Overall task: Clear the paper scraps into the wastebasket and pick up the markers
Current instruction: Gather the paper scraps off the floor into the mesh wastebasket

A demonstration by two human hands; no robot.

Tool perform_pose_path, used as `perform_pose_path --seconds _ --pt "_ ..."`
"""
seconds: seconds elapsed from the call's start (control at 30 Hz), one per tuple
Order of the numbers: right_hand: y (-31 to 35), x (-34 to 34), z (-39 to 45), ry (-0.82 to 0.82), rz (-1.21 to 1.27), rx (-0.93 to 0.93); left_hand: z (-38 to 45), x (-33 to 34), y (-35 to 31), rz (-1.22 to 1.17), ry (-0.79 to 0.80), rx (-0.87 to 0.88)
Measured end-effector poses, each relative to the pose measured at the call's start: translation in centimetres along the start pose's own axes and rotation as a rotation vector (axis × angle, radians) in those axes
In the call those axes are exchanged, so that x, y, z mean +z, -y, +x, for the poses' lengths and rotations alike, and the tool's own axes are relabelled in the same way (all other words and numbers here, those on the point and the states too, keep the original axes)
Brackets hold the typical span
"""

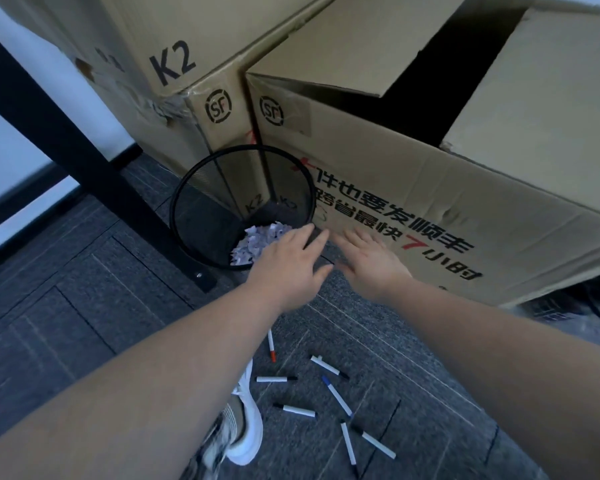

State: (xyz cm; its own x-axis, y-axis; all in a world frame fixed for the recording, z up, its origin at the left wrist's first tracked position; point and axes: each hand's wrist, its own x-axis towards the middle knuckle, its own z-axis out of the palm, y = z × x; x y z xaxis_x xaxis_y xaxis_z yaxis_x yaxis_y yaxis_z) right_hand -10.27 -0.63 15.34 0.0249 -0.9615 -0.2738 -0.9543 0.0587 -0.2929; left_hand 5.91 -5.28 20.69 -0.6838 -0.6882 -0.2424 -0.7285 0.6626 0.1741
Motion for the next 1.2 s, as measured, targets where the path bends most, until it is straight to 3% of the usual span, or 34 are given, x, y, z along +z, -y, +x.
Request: perform_pose_path --seconds 0.2,0.53,0.8,1.2 --pt "-0.6 4.5 -2.4 0.182 -0.026 -0.025 -1.5 5.8 -2.1 0.134 0.167 0.074" --pt "-1.3 15.1 -1.7 0.427 -0.011 -0.055 -1.6 17.3 1.0 0.107 0.425 -0.069" --pt "-1.2 21.0 -0.6 0.343 0.015 -0.051 -1.3 21.9 3.8 0.126 0.497 -0.104" --pt "-0.9 22.5 0.0 0.282 0.052 -0.154 -0.1 23.0 4.7 0.153 0.485 -0.113"
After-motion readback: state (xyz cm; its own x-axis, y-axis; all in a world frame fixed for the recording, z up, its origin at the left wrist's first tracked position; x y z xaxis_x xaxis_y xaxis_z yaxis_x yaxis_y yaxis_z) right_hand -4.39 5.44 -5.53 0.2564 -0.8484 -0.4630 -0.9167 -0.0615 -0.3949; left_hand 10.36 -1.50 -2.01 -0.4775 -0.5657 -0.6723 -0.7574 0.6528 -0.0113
